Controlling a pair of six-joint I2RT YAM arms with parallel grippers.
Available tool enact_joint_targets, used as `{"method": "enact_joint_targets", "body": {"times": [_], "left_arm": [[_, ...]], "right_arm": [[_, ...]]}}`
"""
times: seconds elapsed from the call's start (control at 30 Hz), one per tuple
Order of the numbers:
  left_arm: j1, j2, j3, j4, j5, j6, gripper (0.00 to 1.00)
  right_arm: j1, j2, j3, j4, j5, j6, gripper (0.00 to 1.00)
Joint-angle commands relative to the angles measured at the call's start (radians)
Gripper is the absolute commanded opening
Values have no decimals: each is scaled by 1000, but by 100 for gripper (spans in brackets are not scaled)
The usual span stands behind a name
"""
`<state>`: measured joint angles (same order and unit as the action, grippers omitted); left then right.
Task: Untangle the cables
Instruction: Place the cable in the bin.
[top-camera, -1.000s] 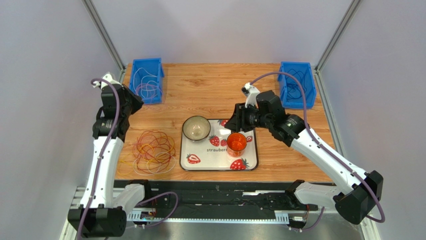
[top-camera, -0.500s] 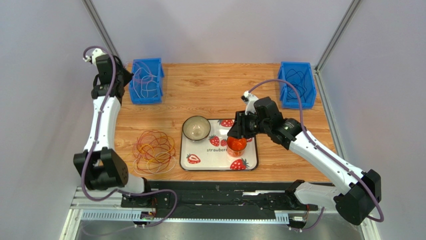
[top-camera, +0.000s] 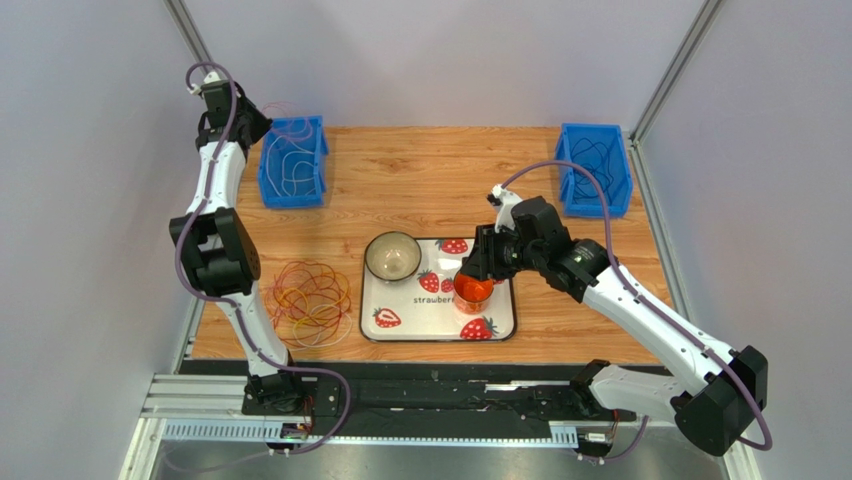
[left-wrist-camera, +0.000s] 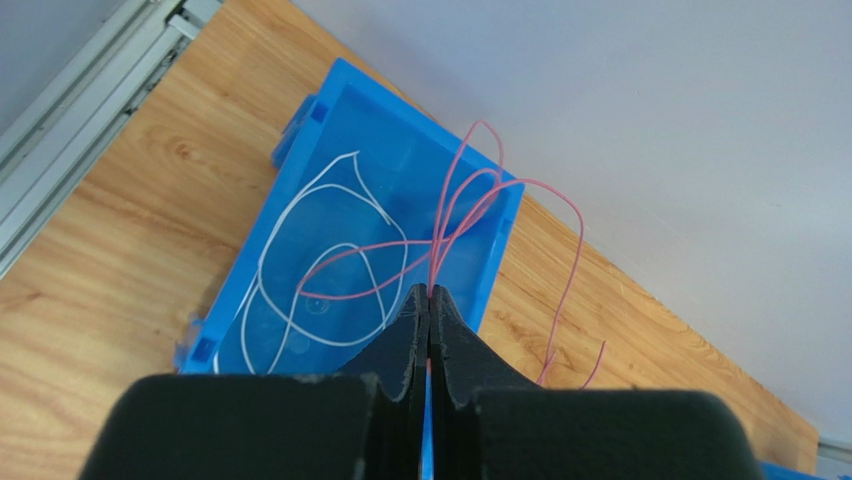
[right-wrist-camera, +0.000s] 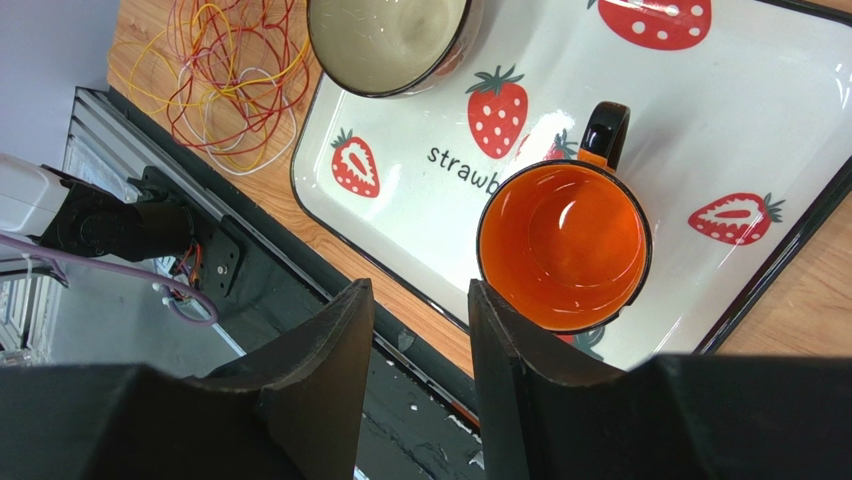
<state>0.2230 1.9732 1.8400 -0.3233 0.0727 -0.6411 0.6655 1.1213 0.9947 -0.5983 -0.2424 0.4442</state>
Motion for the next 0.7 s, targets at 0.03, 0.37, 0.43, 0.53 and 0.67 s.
{"method": "enact_joint_targets", "body": {"times": [0.03, 0.37, 0.43, 0.53, 0.67], "left_arm": [[7, 73, 108, 30, 49, 17, 0], [9, 139, 188, 18, 81, 18, 0], [7, 138, 188, 17, 75, 15, 0], [7, 133, 185, 15, 70, 15, 1], [7, 127, 185, 13, 87, 20, 26]], "right_arm": [[5, -25, -7, -12, 20, -13, 44], [5, -17, -8, -12, 22, -9, 44], [5, -18, -7, -12, 22, -7, 44], [5, -21, -10, -15, 22, -6, 44], [5, -25, -13, -15, 22, -7, 44]]}}
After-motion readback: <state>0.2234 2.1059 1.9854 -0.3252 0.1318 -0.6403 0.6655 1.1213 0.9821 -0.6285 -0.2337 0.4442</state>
